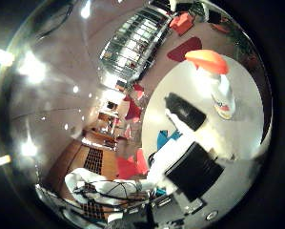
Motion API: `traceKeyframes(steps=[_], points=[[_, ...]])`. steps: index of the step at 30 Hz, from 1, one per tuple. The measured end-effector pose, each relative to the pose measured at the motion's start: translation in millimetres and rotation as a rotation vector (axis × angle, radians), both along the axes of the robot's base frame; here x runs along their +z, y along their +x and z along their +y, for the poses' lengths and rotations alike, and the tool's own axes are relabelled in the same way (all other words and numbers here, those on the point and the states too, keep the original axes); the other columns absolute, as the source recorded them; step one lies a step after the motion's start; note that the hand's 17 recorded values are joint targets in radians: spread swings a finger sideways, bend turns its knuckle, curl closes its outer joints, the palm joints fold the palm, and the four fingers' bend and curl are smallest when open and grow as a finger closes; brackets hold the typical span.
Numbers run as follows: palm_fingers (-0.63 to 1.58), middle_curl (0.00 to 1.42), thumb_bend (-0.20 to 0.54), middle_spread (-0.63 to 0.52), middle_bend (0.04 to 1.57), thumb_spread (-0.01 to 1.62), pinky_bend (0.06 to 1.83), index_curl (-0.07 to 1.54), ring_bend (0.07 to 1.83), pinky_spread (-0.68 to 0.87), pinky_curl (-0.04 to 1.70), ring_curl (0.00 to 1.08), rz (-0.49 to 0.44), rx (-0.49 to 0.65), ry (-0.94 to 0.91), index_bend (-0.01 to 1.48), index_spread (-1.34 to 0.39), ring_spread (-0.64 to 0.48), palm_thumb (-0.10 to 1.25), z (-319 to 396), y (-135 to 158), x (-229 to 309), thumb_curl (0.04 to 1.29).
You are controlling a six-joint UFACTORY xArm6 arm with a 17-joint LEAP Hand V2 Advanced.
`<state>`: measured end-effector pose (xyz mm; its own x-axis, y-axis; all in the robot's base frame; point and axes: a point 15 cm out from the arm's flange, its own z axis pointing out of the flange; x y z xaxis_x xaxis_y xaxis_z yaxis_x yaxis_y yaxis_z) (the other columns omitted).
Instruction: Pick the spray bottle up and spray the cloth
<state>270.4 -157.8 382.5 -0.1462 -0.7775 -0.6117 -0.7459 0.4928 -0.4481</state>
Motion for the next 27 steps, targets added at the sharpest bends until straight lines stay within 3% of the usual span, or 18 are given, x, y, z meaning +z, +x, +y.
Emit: traceKeyframes(steps=[7, 11, 16, 27], points=[[0.14, 0.41, -0.028, 0.12, 0.31, 1.08, 0.63, 0.27, 0.56, 0.41, 0.24, 0.27, -0.058, -0.067, 0.158, 0.15, -0.16, 0.19, 0.51, -26.0, 10.3, -44.4, 0.30], [0.13, 0.40, -0.025, 0.15, 0.32, 1.08, 0.63, 0.27, 0.56, 0.42, 0.24, 0.27, -0.135, -0.082, 0.221, 0.15, -0.14, 0.20, 0.50, -28.7, 18.1, -54.5, 0.29], [0.13, 0.39, -0.038, 0.16, 0.32, 0.98, 0.62, 0.27, 0.56, 0.42, 0.24, 0.27, -0.182, -0.105, 0.266, 0.15, -0.13, 0.21, 0.37, -33.8, 19.1, -77.4, 0.27], [0.12, 0.38, -0.034, 0.17, 0.33, 0.93, 0.59, 0.27, 0.54, 0.42, 0.24, 0.27, -0.213, -0.137, 0.317, 0.15, -0.10, 0.20, 0.34, -45.2, 25.2, -110.1, 0.28]])
